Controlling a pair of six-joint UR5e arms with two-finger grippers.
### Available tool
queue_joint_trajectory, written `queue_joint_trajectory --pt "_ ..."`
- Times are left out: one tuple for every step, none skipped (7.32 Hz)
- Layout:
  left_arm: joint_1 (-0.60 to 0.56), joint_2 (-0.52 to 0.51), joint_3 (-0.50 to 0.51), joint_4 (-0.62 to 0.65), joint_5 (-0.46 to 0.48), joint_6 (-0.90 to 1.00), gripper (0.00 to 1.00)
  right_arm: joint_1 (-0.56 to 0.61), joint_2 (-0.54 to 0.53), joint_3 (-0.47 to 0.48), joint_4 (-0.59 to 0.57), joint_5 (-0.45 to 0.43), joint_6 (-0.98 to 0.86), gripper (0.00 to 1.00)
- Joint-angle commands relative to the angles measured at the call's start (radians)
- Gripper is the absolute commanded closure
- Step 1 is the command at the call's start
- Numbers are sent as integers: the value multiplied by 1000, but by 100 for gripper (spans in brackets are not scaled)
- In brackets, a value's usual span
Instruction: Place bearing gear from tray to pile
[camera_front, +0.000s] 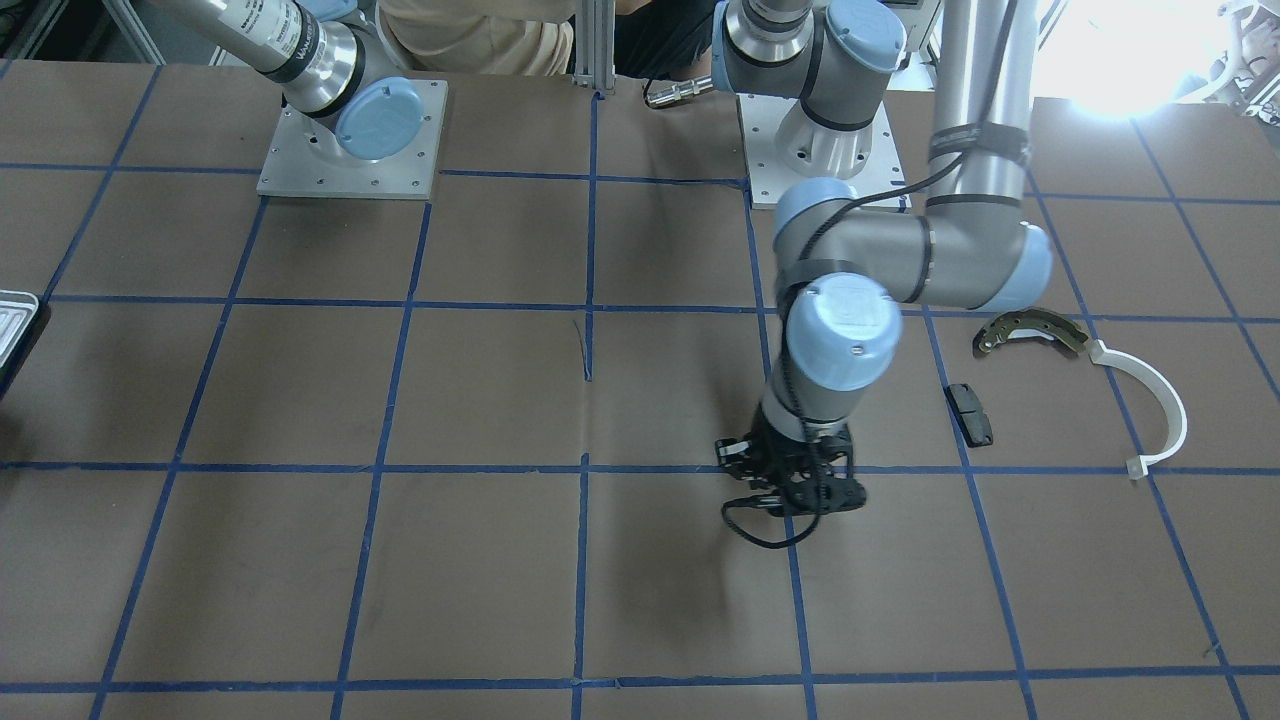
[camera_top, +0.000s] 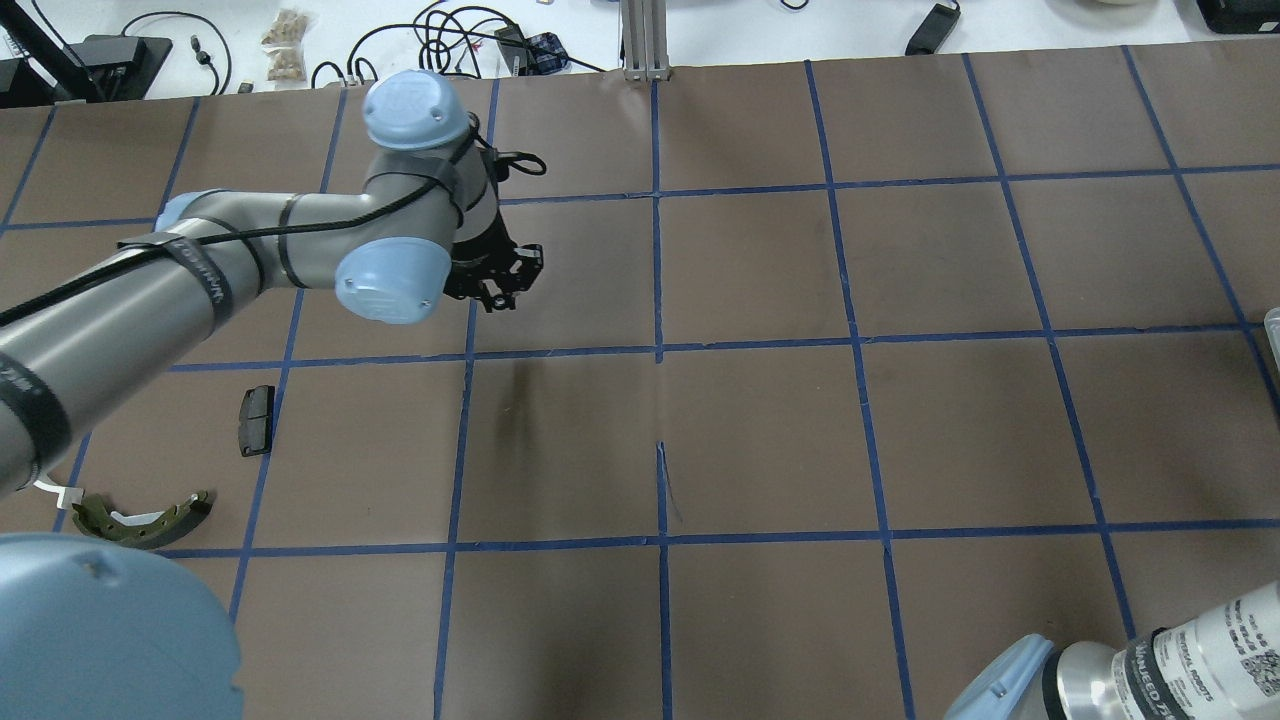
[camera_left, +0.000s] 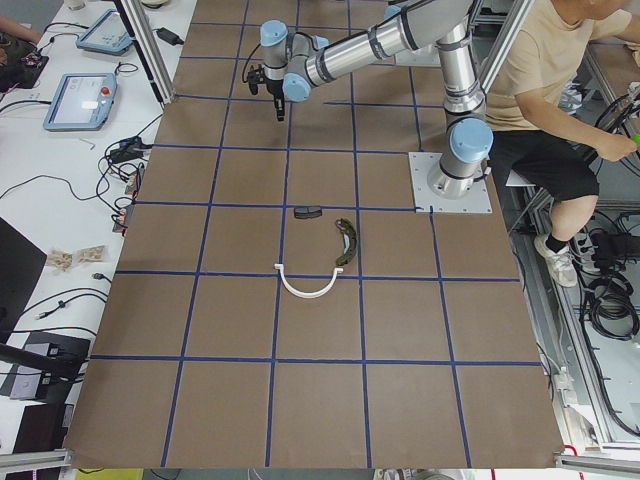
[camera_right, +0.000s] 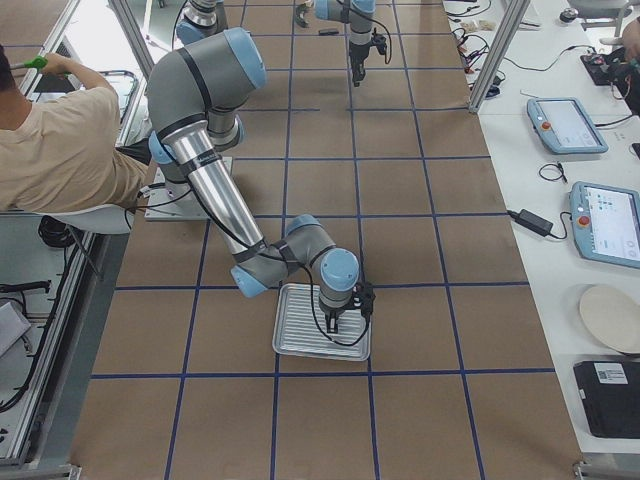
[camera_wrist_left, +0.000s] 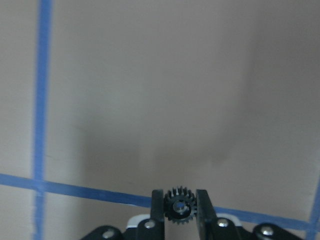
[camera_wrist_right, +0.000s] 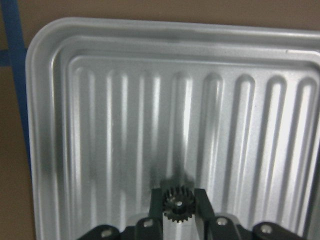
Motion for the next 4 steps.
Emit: queue_joint_trajectory --pt "230 75 -63 10 45 461 93 11 -77 1 118 3 74 99" --pt "348 88 -90 27 57 626 93 38 -169 11 280 17 220 98" --pt "462 82 -120 33 54 751 93 92 -232 19 390 16 333 98" --pt "546 76 -136 55 53 846 93 154 -290 41 439 13 432 98"
